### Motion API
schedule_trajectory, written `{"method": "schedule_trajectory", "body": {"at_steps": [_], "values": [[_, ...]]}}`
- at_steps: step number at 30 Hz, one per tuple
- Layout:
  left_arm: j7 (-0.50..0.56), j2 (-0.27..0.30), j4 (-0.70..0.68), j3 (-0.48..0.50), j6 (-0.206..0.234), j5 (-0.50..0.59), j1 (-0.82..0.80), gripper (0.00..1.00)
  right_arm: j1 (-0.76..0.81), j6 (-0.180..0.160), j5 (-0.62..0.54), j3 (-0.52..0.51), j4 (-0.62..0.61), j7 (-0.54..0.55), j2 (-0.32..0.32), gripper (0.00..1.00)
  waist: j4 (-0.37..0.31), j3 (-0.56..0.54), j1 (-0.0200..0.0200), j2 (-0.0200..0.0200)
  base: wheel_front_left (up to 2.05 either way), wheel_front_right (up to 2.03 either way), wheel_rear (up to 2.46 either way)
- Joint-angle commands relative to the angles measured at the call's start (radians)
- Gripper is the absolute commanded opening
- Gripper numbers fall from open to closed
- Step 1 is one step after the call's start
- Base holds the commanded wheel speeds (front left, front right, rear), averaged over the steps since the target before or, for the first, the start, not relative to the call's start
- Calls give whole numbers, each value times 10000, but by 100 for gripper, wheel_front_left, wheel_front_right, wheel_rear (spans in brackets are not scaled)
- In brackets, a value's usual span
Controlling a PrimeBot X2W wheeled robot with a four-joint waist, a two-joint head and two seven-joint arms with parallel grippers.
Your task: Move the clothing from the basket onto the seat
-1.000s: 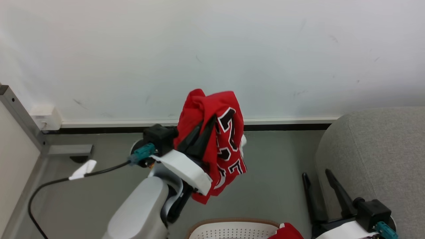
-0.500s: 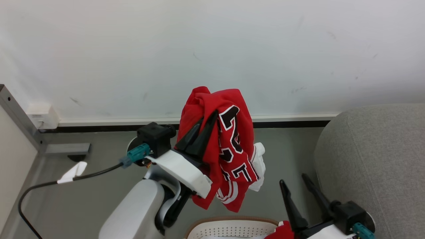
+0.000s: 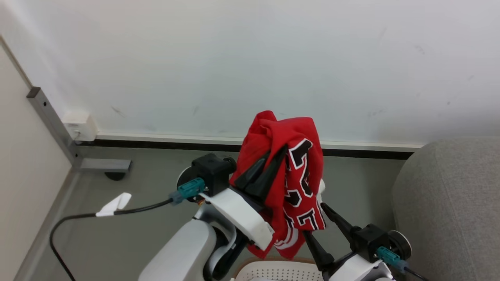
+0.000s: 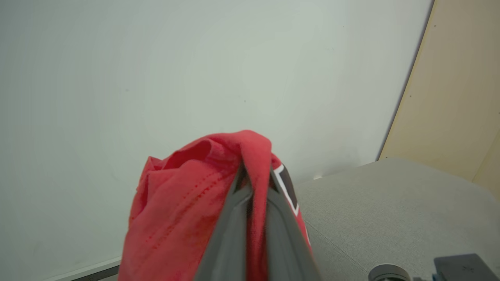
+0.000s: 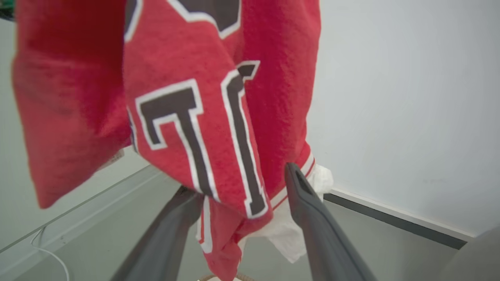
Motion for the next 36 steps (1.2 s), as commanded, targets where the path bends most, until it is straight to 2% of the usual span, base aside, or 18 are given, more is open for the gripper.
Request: {"method": "schedule_trajectory", "body": {"at_steps": [1,7,8,9,10,19,36], "values": [[32,-22,-48,-55,-22,-35,109,0,-128,-21,15,26,109,-21,-43,100,183,-39,0,-1,0,0,0],[128,-162,-128,-500,-111,-170,184,0,-481,-21,131,296,501,-21,-43,100,713,-127,0,-1,0,0,0],[127,-174,-141,-564,-105,-196,187,0,-515,-21,151,297,546,-21,-43,76,792,-144,0,-1,0,0,0],[153,-187,-148,-593,-110,-203,200,0,-548,-21,166,281,581,-21,-43,28,862,-157,0,-1,0,0,0],[171,-202,-151,-619,-105,-218,210,0,-570,-21,196,254,582,-21,-43,0,924,-170,0,-1,0,0,0],[192,-108,-37,-654,-34,-289,226,0,-448,-21,605,332,407,-21,-43,0,1067,-186,0,-1,0,0,0],[148,85,59,-597,211,-387,318,0,-216,-21,773,98,153,-21,-44,0,611,-170,0,-1,0,0,0]]}}
